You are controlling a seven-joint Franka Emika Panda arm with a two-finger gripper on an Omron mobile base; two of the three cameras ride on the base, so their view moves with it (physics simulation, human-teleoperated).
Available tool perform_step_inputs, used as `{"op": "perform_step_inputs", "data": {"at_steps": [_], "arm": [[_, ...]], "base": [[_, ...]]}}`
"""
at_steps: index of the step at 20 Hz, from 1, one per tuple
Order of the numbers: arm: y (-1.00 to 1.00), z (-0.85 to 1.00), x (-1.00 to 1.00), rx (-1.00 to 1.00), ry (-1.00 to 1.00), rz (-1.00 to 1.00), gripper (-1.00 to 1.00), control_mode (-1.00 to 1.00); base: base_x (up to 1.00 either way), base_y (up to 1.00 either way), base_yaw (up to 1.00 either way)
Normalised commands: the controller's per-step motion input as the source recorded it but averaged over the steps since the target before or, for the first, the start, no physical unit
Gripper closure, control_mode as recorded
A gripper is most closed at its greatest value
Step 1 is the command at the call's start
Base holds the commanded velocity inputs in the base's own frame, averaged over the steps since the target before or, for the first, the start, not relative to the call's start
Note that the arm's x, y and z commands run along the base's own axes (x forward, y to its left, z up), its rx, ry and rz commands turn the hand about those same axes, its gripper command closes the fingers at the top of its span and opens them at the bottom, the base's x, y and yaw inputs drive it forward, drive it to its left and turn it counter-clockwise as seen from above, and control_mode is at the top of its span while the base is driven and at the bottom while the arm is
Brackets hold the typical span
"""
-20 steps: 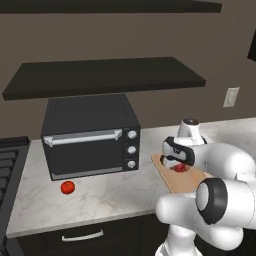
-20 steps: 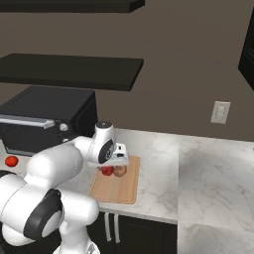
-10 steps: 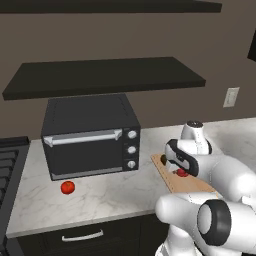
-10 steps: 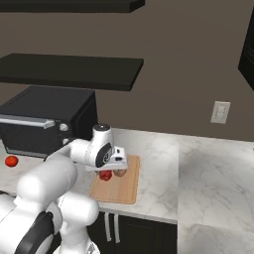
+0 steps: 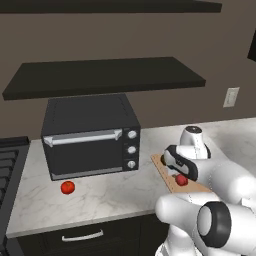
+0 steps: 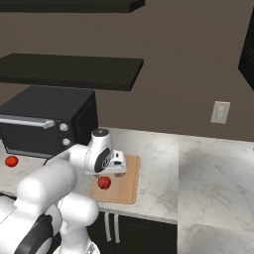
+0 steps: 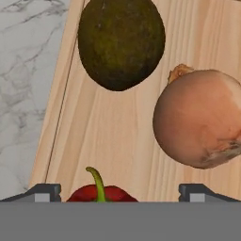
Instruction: Place the avocado, onion, tomato, and bell pepper on the cutting board.
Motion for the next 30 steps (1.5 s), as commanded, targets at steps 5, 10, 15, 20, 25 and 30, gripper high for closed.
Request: {"op": "perform_step_inputs", "data": {"at_steps": [5, 10, 15, 20, 25, 30], "arm": [[0.04, 0.24, -0.05, 0.0, -0.08, 0.0, -1.0, -1.0], [0.24, 0.77, -0.32, 0.0, -0.14, 0.0, -1.0, -1.0], [0.54, 0.68, -0.53, -0.01, -0.1, 0.0, -1.0, -1.0], [0.81, 0.53, -0.61, -0.07, 0.0, 0.01, -1.0, -1.0], [0.63, 0.49, -0.71, 0.0, -0.03, 0.0, -1.0, -1.0], [0.53, 0.42, -0.67, 0.01, -0.1, 0.0, -1.0, -1.0]], "base": [[0.0, 0.0, 0.0], [0.0, 0.0, 0.0], [0.0, 0.0, 0.0], [0.0, 0.0, 0.0], [0.0, 0.0, 0.0], [0.0, 0.0, 0.0]]}}
